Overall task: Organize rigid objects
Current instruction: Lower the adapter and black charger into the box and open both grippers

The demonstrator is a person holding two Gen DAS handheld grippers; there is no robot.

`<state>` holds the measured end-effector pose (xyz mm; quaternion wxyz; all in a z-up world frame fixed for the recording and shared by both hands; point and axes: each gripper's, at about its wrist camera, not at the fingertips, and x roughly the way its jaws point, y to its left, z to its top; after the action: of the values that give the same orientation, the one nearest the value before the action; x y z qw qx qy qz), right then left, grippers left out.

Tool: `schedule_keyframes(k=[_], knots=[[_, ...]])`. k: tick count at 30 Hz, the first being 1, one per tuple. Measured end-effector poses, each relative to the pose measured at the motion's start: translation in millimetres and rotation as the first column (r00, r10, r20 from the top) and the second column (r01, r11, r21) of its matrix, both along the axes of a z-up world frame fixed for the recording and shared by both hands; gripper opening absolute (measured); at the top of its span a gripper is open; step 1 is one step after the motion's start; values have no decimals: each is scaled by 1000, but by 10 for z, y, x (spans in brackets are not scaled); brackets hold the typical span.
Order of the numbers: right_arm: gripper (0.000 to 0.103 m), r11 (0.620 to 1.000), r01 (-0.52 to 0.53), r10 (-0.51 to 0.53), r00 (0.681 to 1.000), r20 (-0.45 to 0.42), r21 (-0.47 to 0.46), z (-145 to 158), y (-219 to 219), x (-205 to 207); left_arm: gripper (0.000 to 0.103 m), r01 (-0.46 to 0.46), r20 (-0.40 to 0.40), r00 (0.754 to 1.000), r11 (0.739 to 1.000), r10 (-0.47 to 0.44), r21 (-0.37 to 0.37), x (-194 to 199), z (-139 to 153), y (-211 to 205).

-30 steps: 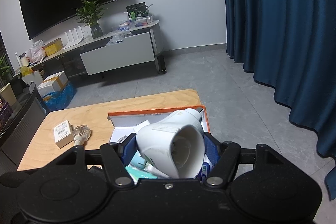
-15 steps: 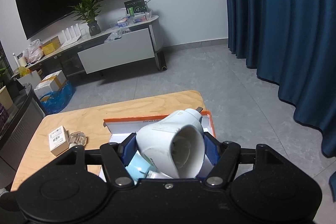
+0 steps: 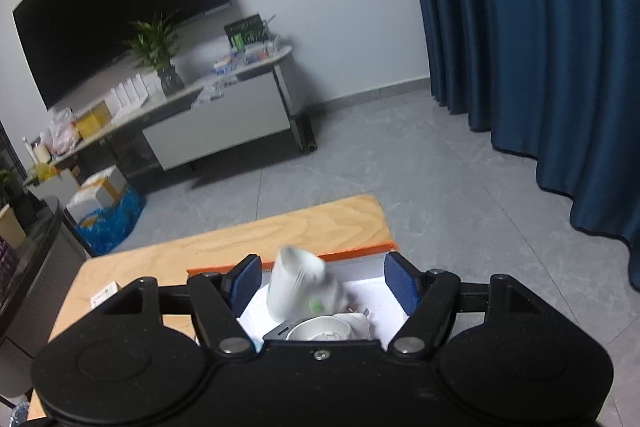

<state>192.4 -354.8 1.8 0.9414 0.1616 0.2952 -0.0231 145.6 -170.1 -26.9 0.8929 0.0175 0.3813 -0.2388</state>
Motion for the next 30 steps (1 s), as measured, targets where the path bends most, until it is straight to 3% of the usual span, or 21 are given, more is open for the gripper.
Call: schedule_keyframes(k=[10, 13, 15, 23, 30], knots=[[82, 996, 61, -56, 997, 61, -71, 165, -51, -491, 60, 46, -3, 999, 998, -46, -38, 71, 22, -252], [82, 996, 64, -60, 996, 62, -67, 177, -72, -576, 65, 40, 6, 999, 997, -40, -62, 80, 75, -256], [82, 996, 60, -56, 997, 60, -72, 185, -63, -599, 72, 24, 20, 1000, 998, -23, -56, 60, 111, -227], [82, 996, -3, 7, 999, 48, -84, 174, 198, -640, 81, -69, 34, 997, 997, 70, -37, -14, 216, 112], [83, 994, -71, 72, 997, 14, -81, 101, 570, -624, 84, -178, 28, 984, 984, 178, 2, 6, 233, 599]])
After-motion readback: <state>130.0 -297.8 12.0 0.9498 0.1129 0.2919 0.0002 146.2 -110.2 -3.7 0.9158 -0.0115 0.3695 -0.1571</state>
